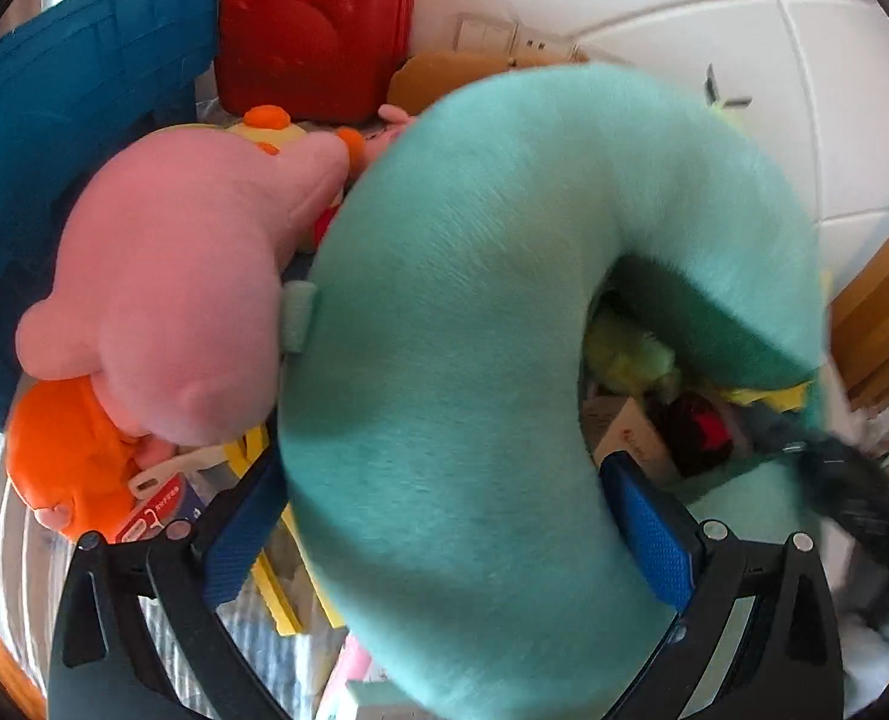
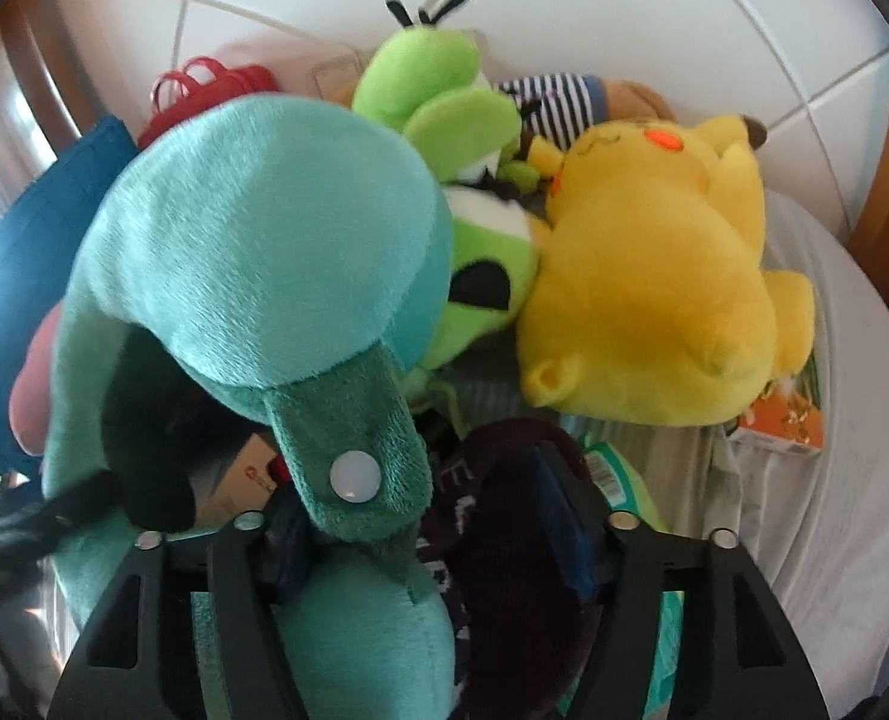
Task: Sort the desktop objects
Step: 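Close the right tool on the pillow strap while the left tool grips the pillow body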
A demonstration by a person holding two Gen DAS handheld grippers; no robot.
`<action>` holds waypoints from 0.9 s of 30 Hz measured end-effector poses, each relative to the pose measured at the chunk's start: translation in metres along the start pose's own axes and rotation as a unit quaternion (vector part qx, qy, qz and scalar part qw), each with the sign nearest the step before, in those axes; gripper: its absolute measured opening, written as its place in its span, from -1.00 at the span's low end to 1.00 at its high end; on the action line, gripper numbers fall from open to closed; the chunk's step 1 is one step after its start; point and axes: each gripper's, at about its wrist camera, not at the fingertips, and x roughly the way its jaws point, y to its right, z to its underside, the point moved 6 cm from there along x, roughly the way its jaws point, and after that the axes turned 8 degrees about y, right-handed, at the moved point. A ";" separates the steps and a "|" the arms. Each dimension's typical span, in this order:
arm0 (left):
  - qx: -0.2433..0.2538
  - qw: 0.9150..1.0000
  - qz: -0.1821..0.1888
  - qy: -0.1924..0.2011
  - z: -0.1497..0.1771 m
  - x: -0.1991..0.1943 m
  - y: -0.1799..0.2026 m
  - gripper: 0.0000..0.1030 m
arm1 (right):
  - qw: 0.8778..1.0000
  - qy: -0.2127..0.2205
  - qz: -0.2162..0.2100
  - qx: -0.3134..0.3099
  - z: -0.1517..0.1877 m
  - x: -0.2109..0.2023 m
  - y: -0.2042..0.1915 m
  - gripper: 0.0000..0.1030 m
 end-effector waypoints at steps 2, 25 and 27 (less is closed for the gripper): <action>0.000 1.000 0.000 0.000 -0.001 0.004 -0.001 1.00 | 1.000 0.015 0.000 -0.004 -0.003 -0.009 -0.006 0.55; 0.002 1.000 0.008 0.000 -0.014 0.022 0.001 0.89 | 0.992 0.093 0.012 -0.087 -0.033 0.015 -0.038 0.83; 0.009 1.000 0.007 0.008 -0.017 0.017 0.003 0.80 | 0.992 0.095 -0.004 -0.087 -0.032 0.013 -0.041 0.46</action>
